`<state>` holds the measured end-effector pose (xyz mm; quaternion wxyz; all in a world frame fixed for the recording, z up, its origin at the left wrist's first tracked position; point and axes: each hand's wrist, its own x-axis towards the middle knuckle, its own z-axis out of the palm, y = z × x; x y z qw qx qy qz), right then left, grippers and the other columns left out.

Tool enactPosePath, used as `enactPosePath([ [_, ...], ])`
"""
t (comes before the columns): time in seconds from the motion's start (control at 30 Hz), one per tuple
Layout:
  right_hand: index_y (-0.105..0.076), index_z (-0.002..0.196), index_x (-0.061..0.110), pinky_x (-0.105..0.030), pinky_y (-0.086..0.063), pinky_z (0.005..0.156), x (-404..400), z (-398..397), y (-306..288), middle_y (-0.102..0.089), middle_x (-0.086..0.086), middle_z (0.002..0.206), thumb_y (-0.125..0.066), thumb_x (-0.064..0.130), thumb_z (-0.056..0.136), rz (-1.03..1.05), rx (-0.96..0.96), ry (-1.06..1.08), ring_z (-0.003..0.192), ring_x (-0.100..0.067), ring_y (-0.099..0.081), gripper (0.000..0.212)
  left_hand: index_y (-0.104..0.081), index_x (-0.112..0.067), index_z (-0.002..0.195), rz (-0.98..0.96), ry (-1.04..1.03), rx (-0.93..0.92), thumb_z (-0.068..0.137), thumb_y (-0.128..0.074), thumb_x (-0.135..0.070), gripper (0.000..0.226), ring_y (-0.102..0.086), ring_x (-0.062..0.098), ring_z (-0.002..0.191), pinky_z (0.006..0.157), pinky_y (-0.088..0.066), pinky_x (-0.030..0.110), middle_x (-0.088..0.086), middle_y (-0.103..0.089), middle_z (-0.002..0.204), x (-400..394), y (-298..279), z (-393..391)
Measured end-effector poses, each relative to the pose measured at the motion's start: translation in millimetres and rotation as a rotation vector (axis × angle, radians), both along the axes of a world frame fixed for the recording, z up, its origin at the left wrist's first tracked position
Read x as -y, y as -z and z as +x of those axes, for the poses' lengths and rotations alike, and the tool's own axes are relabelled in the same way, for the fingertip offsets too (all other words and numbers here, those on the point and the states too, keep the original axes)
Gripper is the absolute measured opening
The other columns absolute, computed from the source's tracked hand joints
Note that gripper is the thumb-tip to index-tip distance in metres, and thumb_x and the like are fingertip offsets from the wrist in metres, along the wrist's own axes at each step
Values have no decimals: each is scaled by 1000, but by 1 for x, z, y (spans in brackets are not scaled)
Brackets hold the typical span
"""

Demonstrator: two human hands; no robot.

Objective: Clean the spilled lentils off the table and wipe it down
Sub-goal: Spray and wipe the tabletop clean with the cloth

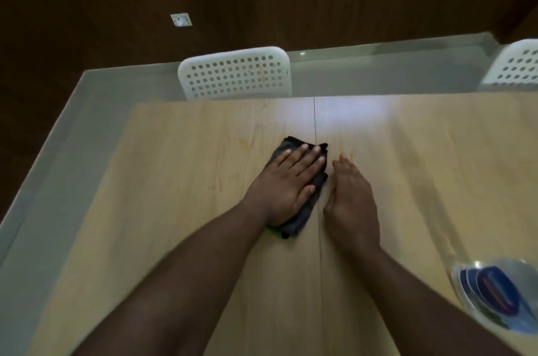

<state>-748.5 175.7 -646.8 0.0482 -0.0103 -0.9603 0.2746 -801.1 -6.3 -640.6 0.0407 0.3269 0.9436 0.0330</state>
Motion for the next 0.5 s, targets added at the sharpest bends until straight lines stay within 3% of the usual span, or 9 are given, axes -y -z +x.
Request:
enactPosePath([
  [0.07,-36,162,14,-39,-21,129,-3,-3,4,-32,-5,170,-41,19,101,29,22,-13,157,-20,-26,61,-10,-21,169,9,-78,-14,111,-17,-45,63,1,18,163,132,-3,42,0,-3,177,-9,-3,-46],
  [0.17,-33,164,15,-40,-18,130,-1,-8,10,-27,-4,172,-43,20,105,80,64,-16,160,-17,-17,60,-13,-18,169,46,-481,-6,110,-18,-43,64,-7,22,163,132,-5,43,3,-9,177,-18,-3,-98],
  [0.27,-32,164,15,-39,-17,130,-2,-8,12,-25,-3,173,-35,25,104,111,94,-37,161,-16,-14,61,-11,-14,169,65,-669,1,106,-10,-43,69,-6,25,163,132,-8,47,7,-9,177,-31,-1,-84],
  [0.33,-33,164,14,-37,-15,129,-4,-6,14,-26,-4,172,-30,27,102,136,91,-47,161,-17,-14,63,-8,-15,169,43,-475,17,108,-11,-44,68,1,24,163,131,-8,48,6,-2,177,-33,-1,-48],
  [0.43,-32,164,14,-36,-13,128,-4,-5,11,-25,-5,172,-29,27,102,139,75,-60,161,-17,-13,63,-4,-22,169,5,-27,42,112,-19,-45,64,9,18,163,132,2,42,1,4,177,-11,-8,-37],
  [0.5,-34,163,14,-37,-13,127,-4,-8,11,-27,-5,172,-33,26,103,130,77,-58,161,-17,-13,62,-5,-24,169,-13,41,17,112,-22,-45,64,6,17,163,131,3,39,-1,1,177,-3,-9,-66],
])
